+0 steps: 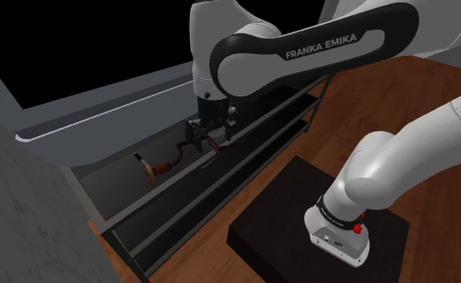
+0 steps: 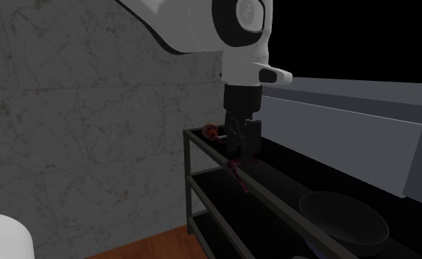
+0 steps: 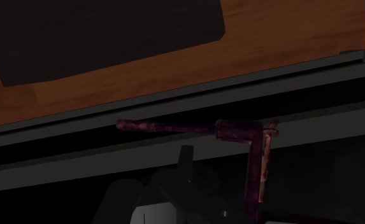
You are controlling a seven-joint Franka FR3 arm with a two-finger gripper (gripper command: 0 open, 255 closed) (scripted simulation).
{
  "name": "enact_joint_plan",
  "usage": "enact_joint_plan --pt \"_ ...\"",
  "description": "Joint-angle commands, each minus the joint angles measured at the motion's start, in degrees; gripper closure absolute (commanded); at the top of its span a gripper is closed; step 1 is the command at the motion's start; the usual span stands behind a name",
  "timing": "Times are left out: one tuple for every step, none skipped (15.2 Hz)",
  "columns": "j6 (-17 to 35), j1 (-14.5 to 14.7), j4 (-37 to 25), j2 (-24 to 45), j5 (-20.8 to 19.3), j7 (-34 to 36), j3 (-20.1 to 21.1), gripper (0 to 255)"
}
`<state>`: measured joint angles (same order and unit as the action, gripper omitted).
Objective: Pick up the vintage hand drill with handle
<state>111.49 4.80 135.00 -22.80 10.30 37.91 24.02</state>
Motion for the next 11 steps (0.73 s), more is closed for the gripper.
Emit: enact_joint_plan --pt "0.65 -0.01 0.4 0.23 -0.01 0.02 0.1 0" --pt "0.6 0.04 0.45 0.11 0.05 0.06 0.13 255" --pt "0.66 0.03 0.46 0.17 0.04 0.07 0.14 255" --pt "0.67 0.03 0.48 0.16 0.03 0.04 0.12 255" --pt "0.61 0.02 0.48 0.11 0.04 -0.01 0.08 255" --pt "0.59 0.05 0.8 -0.24 0.12 -0.19 -0.06 255" --pt "0.5 0.05 0.7 -0.22 0.11 -0.17 -0.05 255" --pt "0.46 0.08 0.77 -0.33 0.15 -0.17 -0.06 255" --pt "0.46 0.12 0.98 -0.54 0.23 -0.24 -0.11 255" --pt "0.33 0.12 0.89 -0.59 0.22 -0.26 -0.14 255" --pt "0.65 -0.02 0.39 0.23 0.0 0.02 0.11 255"
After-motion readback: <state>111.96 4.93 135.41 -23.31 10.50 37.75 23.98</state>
